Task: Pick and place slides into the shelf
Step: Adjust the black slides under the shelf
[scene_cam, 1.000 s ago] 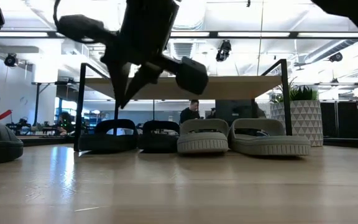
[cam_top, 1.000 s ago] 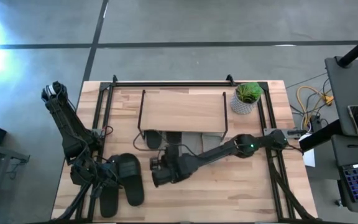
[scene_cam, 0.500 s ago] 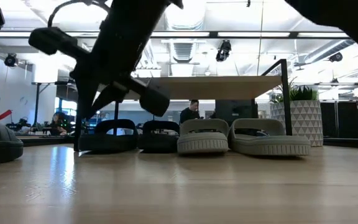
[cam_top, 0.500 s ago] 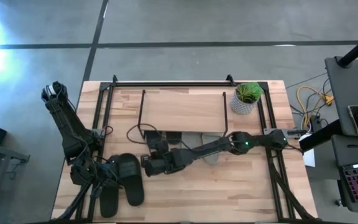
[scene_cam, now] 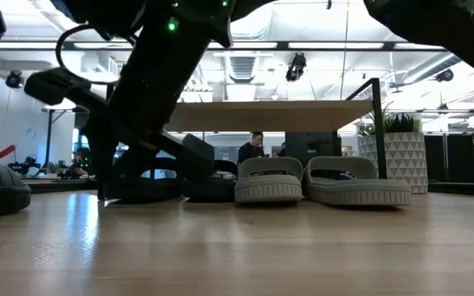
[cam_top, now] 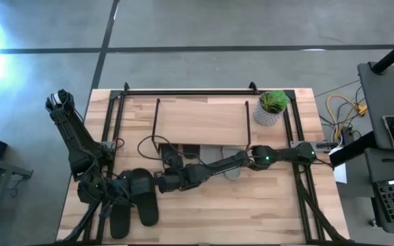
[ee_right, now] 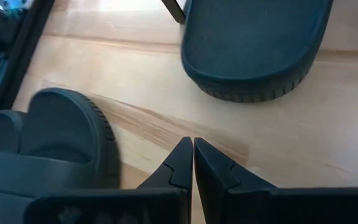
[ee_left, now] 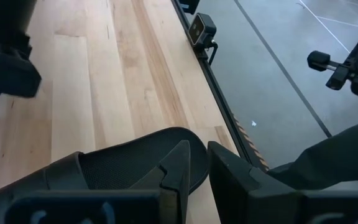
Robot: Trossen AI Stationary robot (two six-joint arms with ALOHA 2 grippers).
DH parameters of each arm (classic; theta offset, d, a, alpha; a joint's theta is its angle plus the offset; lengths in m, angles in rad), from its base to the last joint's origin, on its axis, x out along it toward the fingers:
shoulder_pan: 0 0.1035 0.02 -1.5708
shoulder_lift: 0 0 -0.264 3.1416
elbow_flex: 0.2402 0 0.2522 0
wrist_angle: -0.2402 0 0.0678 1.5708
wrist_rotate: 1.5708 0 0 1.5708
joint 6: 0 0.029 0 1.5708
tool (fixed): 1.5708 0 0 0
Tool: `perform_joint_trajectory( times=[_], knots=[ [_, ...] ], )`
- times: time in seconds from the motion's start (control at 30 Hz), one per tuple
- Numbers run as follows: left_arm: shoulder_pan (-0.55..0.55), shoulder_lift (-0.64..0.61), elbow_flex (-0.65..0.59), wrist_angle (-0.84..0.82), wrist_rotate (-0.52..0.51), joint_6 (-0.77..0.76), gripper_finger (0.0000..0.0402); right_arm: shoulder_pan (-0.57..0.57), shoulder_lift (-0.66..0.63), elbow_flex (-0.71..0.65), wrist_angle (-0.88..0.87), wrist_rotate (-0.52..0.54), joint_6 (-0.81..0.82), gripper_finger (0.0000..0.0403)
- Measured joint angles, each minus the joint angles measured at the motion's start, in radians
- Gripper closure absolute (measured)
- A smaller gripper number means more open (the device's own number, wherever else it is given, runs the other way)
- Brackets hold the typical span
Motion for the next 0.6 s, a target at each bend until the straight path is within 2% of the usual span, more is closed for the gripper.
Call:
perform_joint_trajectory(
  times=[0.27,0.4,0.6],
  knots=[
    [0.0,0.0,0.0,0.0,0.0,0.0,0.0359,-0.027,0.012,-0.003,-0.001,0.017,0.001,0.0394],
    [0.0,0.0,0.0,0.0,0.0,0.0,0.0359,-0.042,0.012,-0.004,-0.001,0.059,-0.018,0.0394],
    [0.0,0.0,0.0,0.0,0.003,0.0,0.0359,-0.064,0.012,-0.005,0.0,0.057,-0.022,0.0394]
  ],
)
